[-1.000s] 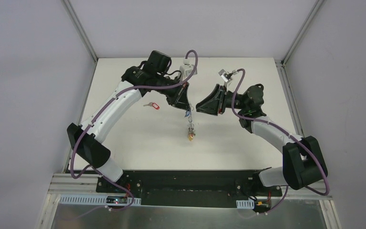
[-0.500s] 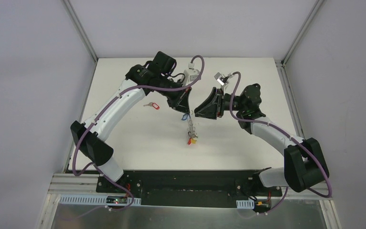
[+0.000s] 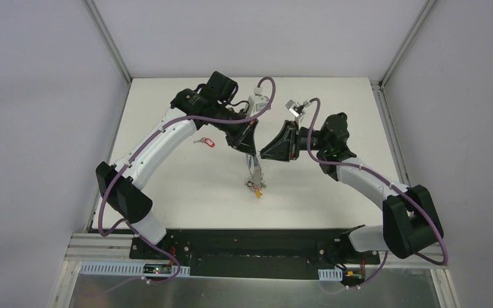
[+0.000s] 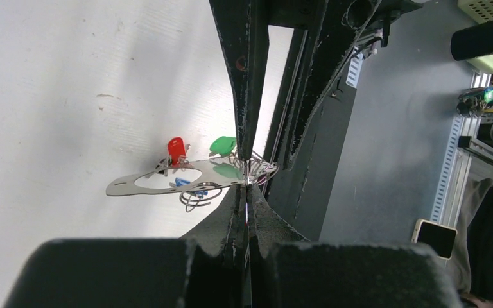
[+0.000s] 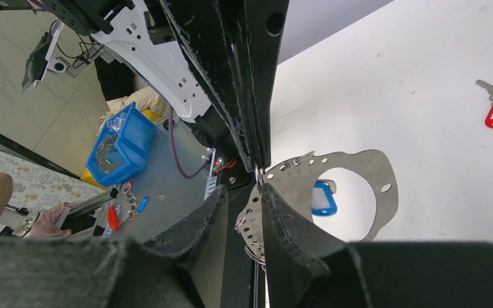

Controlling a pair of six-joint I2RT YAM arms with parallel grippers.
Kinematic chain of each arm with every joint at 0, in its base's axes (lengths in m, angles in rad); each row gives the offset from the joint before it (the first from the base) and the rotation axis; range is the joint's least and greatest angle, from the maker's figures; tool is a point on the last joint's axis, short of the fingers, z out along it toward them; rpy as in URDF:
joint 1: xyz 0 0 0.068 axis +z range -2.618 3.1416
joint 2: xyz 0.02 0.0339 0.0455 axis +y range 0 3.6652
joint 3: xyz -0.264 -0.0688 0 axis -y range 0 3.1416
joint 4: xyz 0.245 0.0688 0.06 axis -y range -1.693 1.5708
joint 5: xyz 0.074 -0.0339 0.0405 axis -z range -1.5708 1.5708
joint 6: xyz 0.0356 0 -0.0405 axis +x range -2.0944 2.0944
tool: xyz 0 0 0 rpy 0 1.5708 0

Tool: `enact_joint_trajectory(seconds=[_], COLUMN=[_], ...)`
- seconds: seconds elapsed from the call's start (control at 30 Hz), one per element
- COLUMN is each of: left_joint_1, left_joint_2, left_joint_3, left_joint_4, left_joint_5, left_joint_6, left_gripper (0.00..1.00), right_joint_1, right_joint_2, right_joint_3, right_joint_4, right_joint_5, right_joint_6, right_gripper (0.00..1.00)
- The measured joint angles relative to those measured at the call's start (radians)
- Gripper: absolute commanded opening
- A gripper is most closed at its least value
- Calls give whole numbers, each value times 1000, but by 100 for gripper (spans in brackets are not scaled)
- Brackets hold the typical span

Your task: Put the keys on the keyring

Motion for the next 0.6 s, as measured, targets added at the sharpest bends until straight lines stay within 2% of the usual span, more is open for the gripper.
enact_joint_trajectory(seconds=[0.27, 0.6], left_joint_1=[0, 0], left_joint_2=[-2, -3], left_joint_3=[-14, -24], left_joint_4=[-2, 14], left_joint_5=[5, 17], left_joint_6=[-1, -1], left_gripper=[0, 0], right_joint_1=[14, 21], right_joint_2=[15, 15], right_joint_3=[11, 29], right_joint_4=[-50, -132], right_joint_5=[5, 18], right_joint_6=[-33, -110], right_gripper=[31, 30])
